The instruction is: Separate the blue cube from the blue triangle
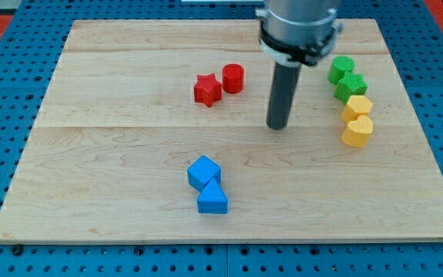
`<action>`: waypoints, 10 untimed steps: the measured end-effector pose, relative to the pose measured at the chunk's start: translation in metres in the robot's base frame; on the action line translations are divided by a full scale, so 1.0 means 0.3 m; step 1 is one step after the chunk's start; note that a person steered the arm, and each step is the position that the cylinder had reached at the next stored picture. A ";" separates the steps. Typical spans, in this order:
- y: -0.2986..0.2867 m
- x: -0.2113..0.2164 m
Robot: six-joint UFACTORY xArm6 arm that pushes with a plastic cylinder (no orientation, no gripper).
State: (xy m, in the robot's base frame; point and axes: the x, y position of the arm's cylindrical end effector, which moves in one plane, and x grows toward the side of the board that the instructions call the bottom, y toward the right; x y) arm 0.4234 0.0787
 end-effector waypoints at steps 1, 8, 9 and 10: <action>0.021 -0.184; -0.173 0.515; -0.208 0.568; -0.309 0.536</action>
State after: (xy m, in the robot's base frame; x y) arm 0.5843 -0.0138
